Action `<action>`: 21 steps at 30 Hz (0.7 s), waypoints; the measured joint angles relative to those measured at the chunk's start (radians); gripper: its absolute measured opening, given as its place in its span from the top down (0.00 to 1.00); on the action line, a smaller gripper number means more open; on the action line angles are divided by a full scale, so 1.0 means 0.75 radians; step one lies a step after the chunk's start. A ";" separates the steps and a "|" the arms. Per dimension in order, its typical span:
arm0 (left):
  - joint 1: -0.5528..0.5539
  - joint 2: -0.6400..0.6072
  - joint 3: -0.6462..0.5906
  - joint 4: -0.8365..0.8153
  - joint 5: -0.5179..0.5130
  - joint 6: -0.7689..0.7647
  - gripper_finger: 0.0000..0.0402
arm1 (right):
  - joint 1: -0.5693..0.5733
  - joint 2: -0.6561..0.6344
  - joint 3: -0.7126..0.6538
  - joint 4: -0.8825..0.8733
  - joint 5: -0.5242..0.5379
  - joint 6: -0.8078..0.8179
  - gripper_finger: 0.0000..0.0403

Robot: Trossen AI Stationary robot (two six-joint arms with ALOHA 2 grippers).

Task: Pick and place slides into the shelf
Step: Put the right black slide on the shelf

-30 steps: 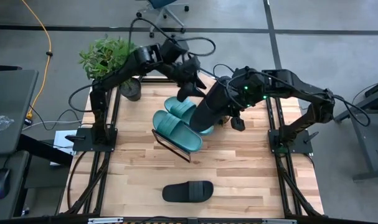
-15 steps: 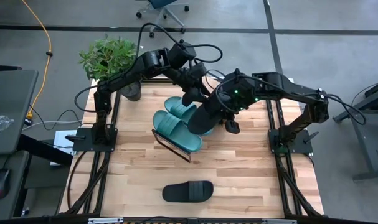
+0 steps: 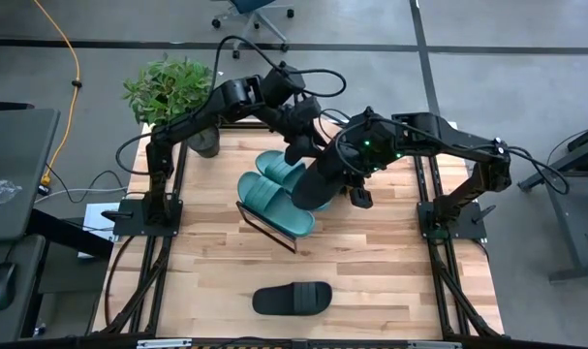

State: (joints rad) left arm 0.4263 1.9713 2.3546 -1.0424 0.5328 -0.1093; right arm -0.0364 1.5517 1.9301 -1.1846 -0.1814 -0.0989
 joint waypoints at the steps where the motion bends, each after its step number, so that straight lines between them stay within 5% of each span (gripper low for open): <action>1: 0.001 0.000 0.000 0.000 -0.002 0.000 0.46 | 0.001 0.000 0.000 0.001 0.000 -0.008 1.00; 21: 0.008 0.000 0.000 -0.008 -0.004 -0.001 0.51 | 0.000 -0.001 0.000 0.020 -0.003 -0.042 1.00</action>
State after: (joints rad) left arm 0.4320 1.9713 2.3547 -1.0485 0.5301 -0.1097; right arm -0.0364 1.5513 1.9301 -1.1698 -0.1838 -0.1303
